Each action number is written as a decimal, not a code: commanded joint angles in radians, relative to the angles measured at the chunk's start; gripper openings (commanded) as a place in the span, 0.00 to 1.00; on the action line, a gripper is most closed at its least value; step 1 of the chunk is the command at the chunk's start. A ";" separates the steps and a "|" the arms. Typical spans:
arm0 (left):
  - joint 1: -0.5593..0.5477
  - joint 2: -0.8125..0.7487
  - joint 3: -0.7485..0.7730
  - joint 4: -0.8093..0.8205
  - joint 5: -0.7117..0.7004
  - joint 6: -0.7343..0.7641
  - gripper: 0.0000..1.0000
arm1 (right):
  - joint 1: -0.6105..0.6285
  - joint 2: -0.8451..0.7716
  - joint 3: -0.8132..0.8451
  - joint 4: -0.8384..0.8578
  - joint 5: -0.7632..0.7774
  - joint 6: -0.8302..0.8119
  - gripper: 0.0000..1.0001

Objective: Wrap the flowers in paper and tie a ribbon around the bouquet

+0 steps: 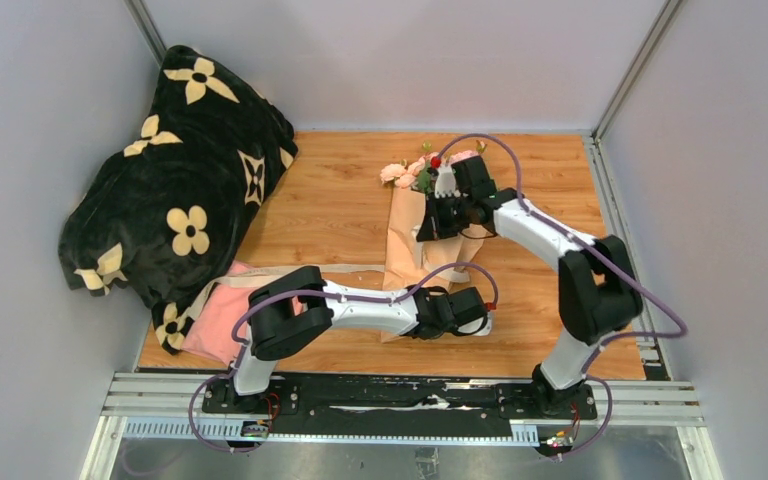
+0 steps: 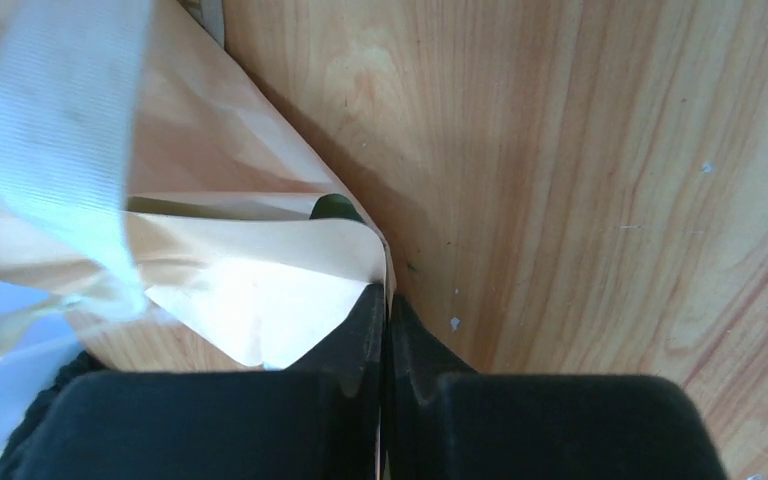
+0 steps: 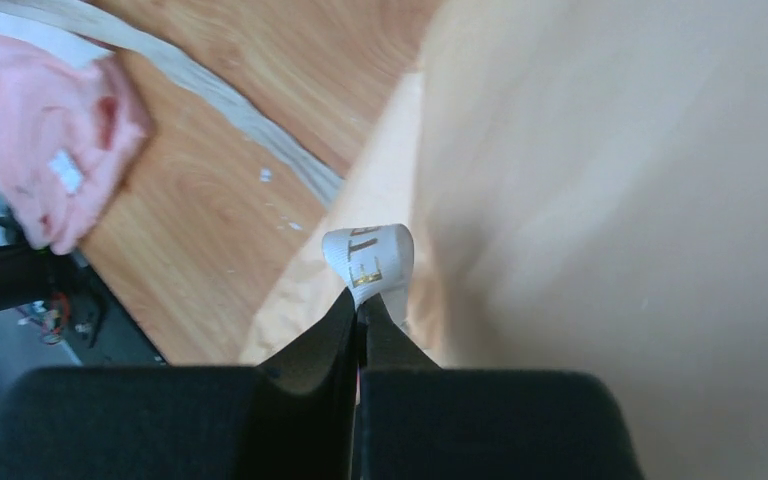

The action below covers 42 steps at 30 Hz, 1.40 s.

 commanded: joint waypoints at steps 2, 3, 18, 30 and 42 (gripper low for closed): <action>-0.013 0.000 -0.006 -0.020 0.094 0.000 0.17 | 0.008 0.167 0.033 -0.012 0.030 -0.061 0.00; -0.013 -0.006 -0.002 -0.031 0.120 0.001 0.22 | 0.008 0.193 0.040 -0.011 0.032 -0.065 0.00; 0.097 -0.421 0.051 -0.536 0.560 0.190 1.00 | -0.017 0.268 -0.064 0.061 0.163 -0.016 0.00; 1.305 -0.731 -0.173 -0.670 0.329 0.426 0.73 | -0.007 0.238 -0.093 0.084 0.154 -0.014 0.00; 1.664 -0.616 -0.306 -0.479 0.306 0.526 0.64 | -0.003 0.222 -0.085 0.044 0.178 -0.033 0.00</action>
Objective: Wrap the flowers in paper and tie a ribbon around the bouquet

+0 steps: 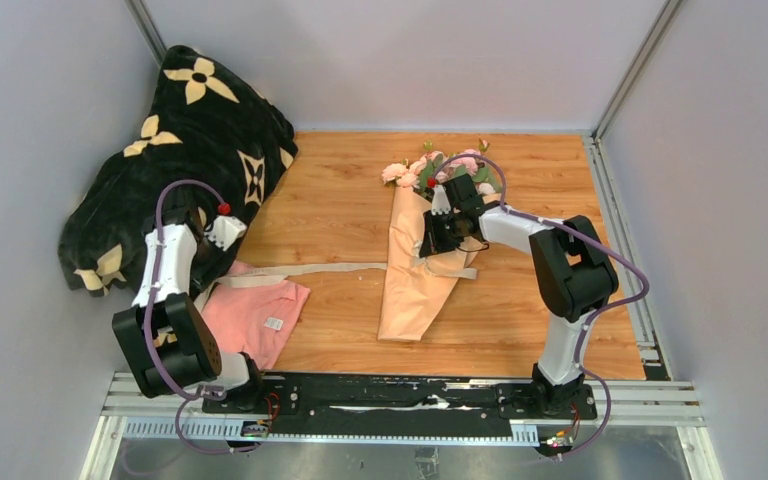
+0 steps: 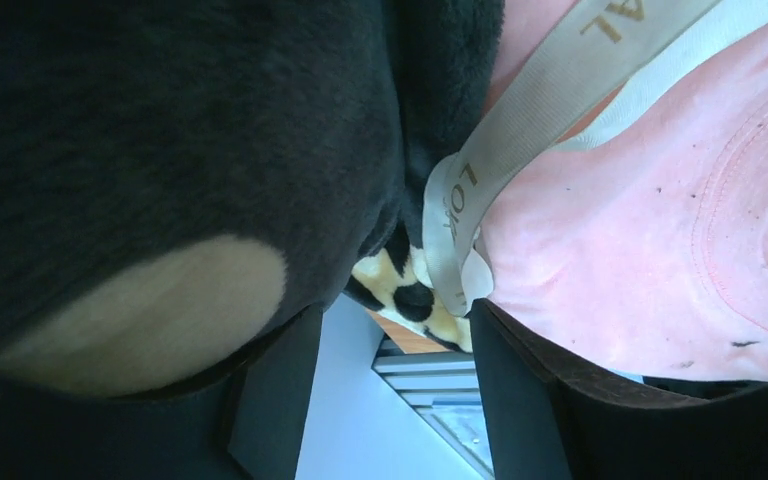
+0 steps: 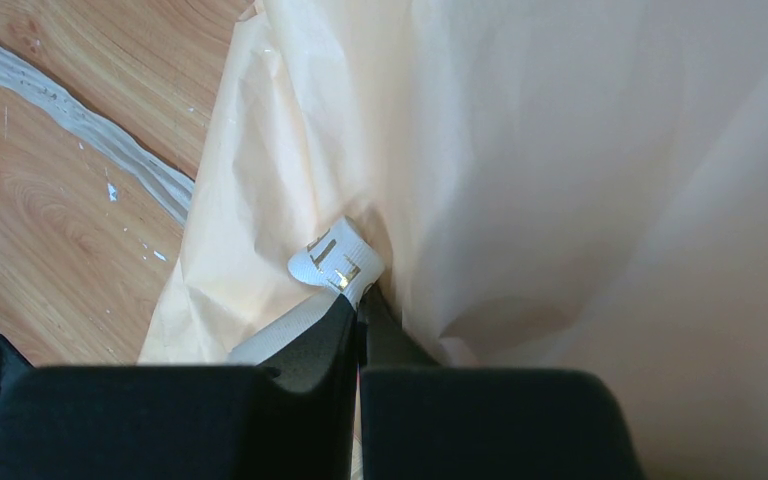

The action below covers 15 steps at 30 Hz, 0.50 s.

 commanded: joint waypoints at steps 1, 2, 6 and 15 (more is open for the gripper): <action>0.035 0.018 -0.054 0.057 -0.001 0.067 0.63 | 0.004 -0.011 -0.020 -0.078 0.079 -0.028 0.00; 0.042 0.019 -0.069 0.072 0.003 0.070 0.60 | 0.004 -0.013 -0.019 -0.081 0.082 -0.029 0.00; 0.065 0.062 -0.100 0.117 -0.008 0.067 0.50 | 0.004 -0.021 -0.019 -0.088 0.091 -0.030 0.00; 0.074 0.061 -0.111 0.018 0.112 0.067 0.49 | 0.004 -0.023 -0.013 -0.098 0.097 -0.039 0.00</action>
